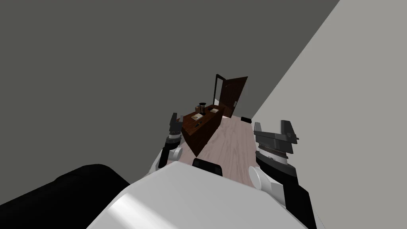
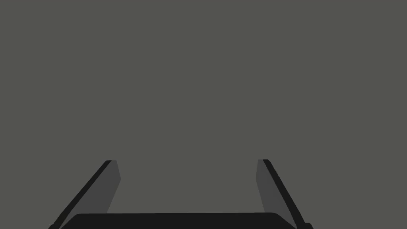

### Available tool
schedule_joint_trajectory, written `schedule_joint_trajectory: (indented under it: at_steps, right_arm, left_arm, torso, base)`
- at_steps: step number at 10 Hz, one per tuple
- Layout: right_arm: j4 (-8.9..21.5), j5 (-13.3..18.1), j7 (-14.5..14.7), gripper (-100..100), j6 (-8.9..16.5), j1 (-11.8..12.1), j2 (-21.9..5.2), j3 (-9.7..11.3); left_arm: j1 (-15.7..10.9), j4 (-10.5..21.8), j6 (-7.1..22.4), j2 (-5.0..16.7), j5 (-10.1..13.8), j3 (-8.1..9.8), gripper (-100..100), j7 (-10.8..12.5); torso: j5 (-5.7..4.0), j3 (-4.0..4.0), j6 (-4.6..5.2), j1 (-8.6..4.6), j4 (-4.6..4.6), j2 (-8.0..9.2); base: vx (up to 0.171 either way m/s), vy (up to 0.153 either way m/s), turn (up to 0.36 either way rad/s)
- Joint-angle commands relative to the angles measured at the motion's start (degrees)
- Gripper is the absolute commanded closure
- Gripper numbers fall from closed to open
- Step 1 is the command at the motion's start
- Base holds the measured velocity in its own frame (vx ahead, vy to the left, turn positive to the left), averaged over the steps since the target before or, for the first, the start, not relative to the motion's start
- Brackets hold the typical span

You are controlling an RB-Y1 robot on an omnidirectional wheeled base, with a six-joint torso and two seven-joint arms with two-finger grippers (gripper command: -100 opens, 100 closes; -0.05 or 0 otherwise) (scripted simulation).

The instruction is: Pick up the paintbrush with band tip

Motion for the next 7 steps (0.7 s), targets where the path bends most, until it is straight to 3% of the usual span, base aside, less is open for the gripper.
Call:
schedule_joint_trajectory:
  at_steps: [1,4,7]
  right_arm:
    - [0.0,0.0,0.0,0,0.0,0.0,0.0,0.0]
    - [-0.01,0.0,0.0,0,0.0,0.01,0.01,0.01]
    - [-0.01,0.0,0.0,0,-0.01,0.02,0.02,0.02]
  left_arm:
    - [1.53,-0.07,-0.51,2.15,0.89,0.68,-100,-0.15]
    - [5.35,-0.25,-1.54,4.62,3.14,2.32,-100,-0.39]
    - [10.52,-0.5,-2.63,6.25,6.6,4.72,-100,-0.52]
  torso:
    - [0.0,0.0,0.0,0.0,0.0,0.0]
    - [-0.11,-0.29,0.0,-0.52,-0.11,-0.51]
    - [-0.18,-0.37,0.0,-0.81,-0.14,-0.64]
  base:
    - [0.049,-0.056,-0.034]
    - [0.136,-0.134,-0.03]
    - [0.173,-0.201,-0.054]
